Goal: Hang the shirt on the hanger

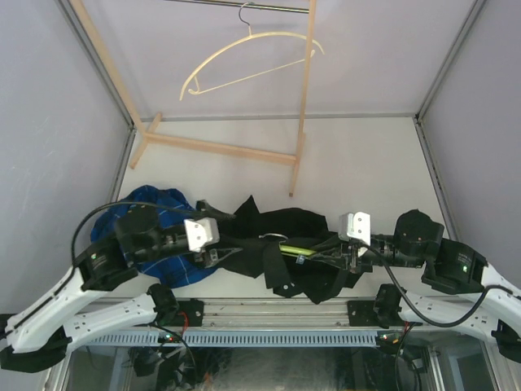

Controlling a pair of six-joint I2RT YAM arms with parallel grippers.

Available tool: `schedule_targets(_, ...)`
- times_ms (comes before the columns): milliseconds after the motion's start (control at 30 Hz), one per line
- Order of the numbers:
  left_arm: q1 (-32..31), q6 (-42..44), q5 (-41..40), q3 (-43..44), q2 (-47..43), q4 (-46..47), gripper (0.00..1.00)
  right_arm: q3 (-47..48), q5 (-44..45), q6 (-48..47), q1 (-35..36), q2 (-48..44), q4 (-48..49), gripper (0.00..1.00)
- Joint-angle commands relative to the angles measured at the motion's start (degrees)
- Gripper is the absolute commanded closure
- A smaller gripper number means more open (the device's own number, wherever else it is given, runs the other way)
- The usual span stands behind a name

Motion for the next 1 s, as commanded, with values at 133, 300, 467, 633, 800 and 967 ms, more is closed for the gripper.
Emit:
schedule_targets(133,0.24,2.97,11.46,0.83,6.05,1.91,0.37,2.29,-4.9,1.08,-0.12,-0.34,9.96,1.0)
schedule_targets(300,0.24,4.13,12.64,2.29,8.43,0.29,0.92,2.3,-5.3,0.98,-0.11,0.08,10.26,1.0)
schedule_targets(467,0.24,5.15,12.67,2.24,8.4,-0.48,1.0,2.32,-4.5,0.77,-0.08,-0.71,9.04,0.93)
schedule_targets(633,0.26,6.31,9.54,1.76,8.0,-2.05,1.0,2.38,-3.48,0.76,-0.12,-3.63,8.2,0.69)
schedule_targets(800,0.24,6.46,8.62,1.27,8.2,-2.44,1.0,2.32,0.49,3.72,-0.12,-5.19,12.07,0.53)
schedule_targets(967,0.31,6.46,8.44,1.42,8.64,-1.52,1.0,2.37,2.75,9.65,-0.11,0.2,19.54,0.43)
